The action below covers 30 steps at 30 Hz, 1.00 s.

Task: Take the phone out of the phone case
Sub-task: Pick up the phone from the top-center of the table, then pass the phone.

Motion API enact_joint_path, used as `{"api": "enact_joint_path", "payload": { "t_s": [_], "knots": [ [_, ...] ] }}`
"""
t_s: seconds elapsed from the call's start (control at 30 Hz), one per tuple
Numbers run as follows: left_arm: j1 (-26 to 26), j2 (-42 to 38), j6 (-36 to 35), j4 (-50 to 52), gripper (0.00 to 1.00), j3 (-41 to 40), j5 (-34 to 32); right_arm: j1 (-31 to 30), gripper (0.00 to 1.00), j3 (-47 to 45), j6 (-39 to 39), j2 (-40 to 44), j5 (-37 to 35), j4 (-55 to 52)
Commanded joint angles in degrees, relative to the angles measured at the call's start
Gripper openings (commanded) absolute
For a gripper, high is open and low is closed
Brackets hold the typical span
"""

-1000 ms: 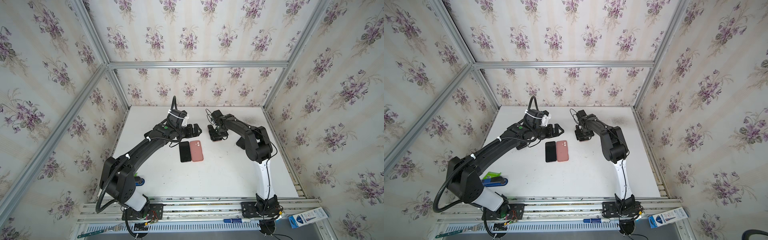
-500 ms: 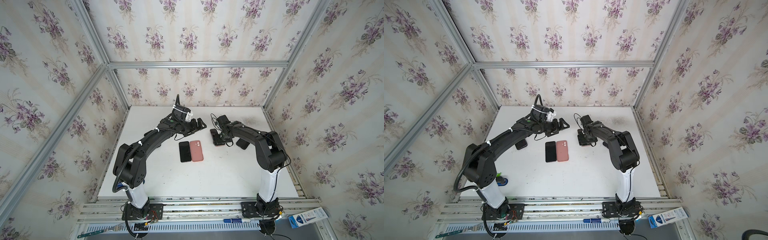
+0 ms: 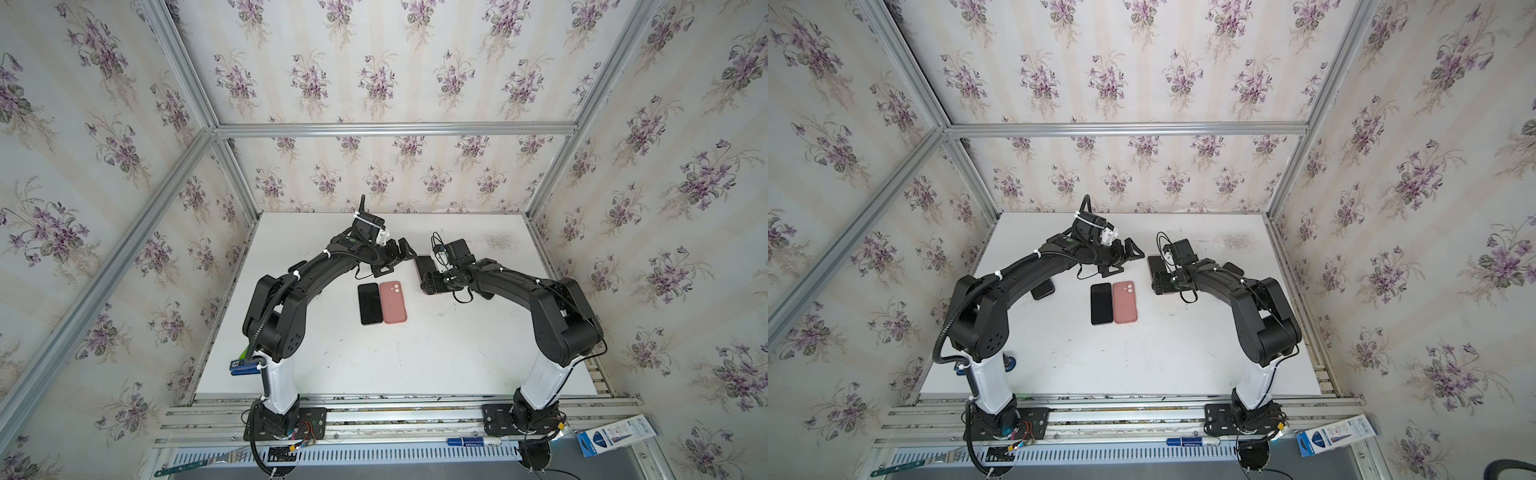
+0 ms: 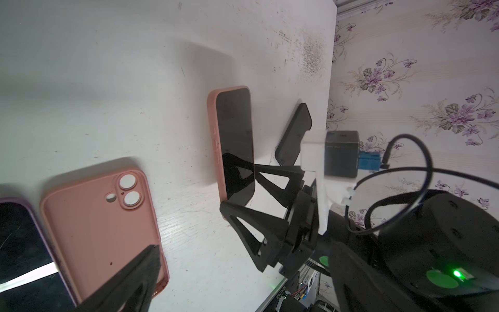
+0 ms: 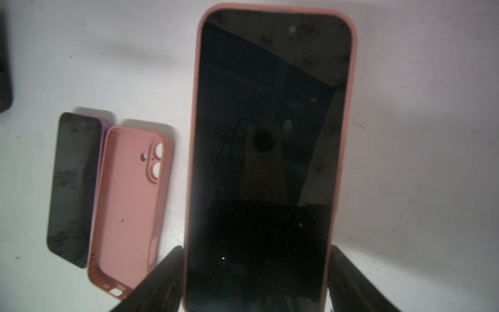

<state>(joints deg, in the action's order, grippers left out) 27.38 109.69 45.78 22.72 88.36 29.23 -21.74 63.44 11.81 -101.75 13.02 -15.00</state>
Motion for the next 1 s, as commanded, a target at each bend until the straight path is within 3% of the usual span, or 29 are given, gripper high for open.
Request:
{"api": "enact_joint_path", "payload": {
  "t_s": [0.0,0.37,0.77,0.97],
  "knots": [
    [-0.04,0.99,1.63,-0.67,0.99,0.70,1.04,-0.01,0.42,-1.95,1.82,2.26,5.77,8.68],
    [-0.05,5.23,4.04,-1.07,0.96,4.56,3.36,-0.72,0.38,-9.14,5.05,7.99,12.14,15.66],
    [-0.06,6.67,5.02,-1.14,0.57,4.63,3.99,-2.69,0.33,-11.80,6.51,11.42,13.08,16.37],
    [-0.08,7.12,4.93,-1.14,0.44,4.15,4.16,-3.22,0.30,-12.73,7.35,13.15,13.94,17.07]
  ]
}}
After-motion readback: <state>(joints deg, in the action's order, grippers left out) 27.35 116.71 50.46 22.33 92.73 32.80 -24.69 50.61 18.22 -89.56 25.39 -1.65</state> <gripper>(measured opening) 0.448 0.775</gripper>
